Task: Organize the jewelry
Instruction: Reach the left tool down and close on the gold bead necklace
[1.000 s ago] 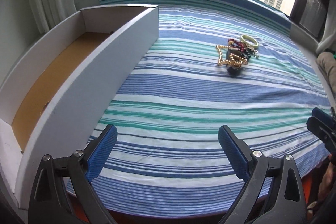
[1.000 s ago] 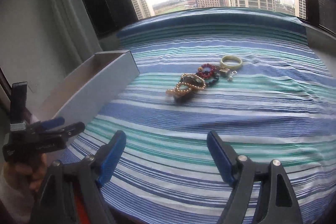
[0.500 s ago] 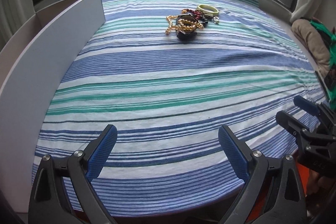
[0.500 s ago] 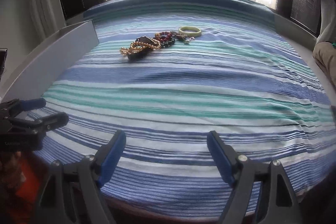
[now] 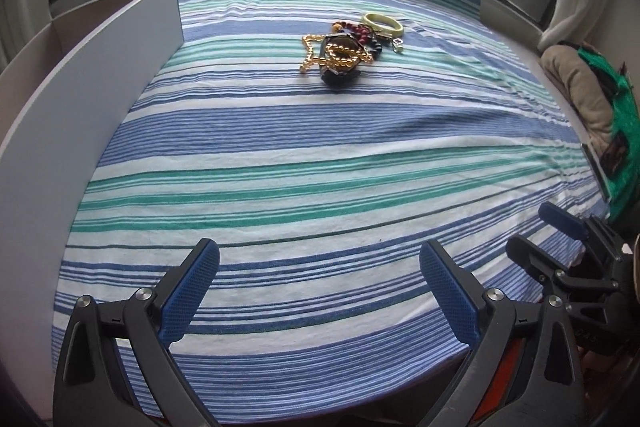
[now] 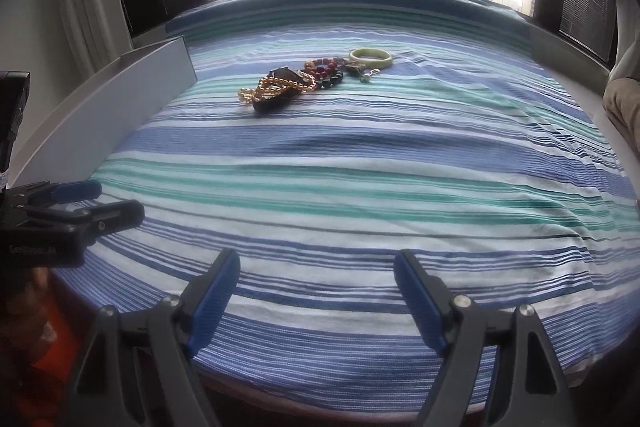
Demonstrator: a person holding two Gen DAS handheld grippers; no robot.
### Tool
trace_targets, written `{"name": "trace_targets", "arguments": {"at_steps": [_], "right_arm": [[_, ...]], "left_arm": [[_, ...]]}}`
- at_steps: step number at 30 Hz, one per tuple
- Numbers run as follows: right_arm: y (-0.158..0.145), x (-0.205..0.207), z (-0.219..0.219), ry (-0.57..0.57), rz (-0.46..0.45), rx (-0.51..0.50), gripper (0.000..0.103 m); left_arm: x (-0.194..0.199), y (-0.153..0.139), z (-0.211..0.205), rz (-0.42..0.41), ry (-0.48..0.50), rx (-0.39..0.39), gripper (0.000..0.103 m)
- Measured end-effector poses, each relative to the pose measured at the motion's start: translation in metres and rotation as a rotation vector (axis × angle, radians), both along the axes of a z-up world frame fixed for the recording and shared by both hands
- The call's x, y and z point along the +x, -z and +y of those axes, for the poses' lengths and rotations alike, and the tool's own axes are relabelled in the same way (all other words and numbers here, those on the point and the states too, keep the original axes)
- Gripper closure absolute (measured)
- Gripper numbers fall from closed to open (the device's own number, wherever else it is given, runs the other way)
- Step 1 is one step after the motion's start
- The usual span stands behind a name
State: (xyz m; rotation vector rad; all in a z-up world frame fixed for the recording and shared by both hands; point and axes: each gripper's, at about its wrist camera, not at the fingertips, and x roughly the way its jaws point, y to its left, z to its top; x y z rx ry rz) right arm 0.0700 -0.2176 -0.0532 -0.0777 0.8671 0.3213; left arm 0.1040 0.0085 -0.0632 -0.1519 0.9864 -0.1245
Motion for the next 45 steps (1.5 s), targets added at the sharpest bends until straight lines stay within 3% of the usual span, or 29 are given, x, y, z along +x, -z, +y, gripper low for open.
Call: {"name": "trace_targets", "arguments": {"at_steps": [5, 9, 12, 14, 20, 27, 28, 29, 30, 31, 41, 45], "right_arm": [[0.001, 0.002, -0.005, 0.011, 0.015, 0.017, 0.022], [0.001, 0.002, -0.007, 0.006, 0.014, 0.032, 0.022], [0.0, 0.001, -0.01, 0.005, 0.017, 0.049, 0.022], [-0.001, 0.002, -0.013, 0.011, 0.022, 0.06, 0.022], [-0.001, 0.002, -0.029, 0.043, 0.033, 0.077, 0.022], [0.002, 0.005, -0.04, 0.069, 0.048, 0.088, 0.022], [0.004, 0.006, -0.041, 0.07, 0.052, 0.088, 0.022], [0.005, 0.008, -0.041, 0.07, 0.058, 0.09, 0.022], [0.006, 0.009, -0.041, 0.069, 0.062, 0.091, 0.022], [0.007, 0.01, -0.041, 0.069, 0.065, 0.091, 0.022], [0.012, 0.011, -0.042, 0.059, 0.076, 0.097, 0.022], [0.012, 0.009, -0.038, 0.042, 0.074, 0.095, 0.022]], "left_arm": [[0.03, -0.036, 0.016, -0.043, -0.005, -0.095, 0.003], [0.079, -0.061, 0.018, -0.042, 0.046, -0.157, 0.003], [0.127, -0.063, 0.012, -0.012, 0.042, -0.124, 0.003], [0.159, -0.056, 0.006, 0.021, 0.039, -0.09, 0.01], [0.219, -0.011, -0.013, 0.139, 0.034, 0.018, 0.022], [0.236, 0.02, -0.025, 0.208, 0.047, 0.07, 0.036], [0.237, 0.021, -0.028, 0.209, 0.057, 0.081, 0.045], [0.238, 0.021, -0.031, 0.209, 0.066, 0.093, 0.068], [0.239, 0.022, -0.032, 0.217, 0.071, 0.104, 0.084], [0.239, 0.023, -0.031, 0.224, 0.064, 0.109, 0.09], [0.225, -0.004, -0.012, 0.227, 0.077, -0.019, 0.092], [0.219, 0.002, -0.014, 0.252, 0.1, 0.004, 0.093]]}}
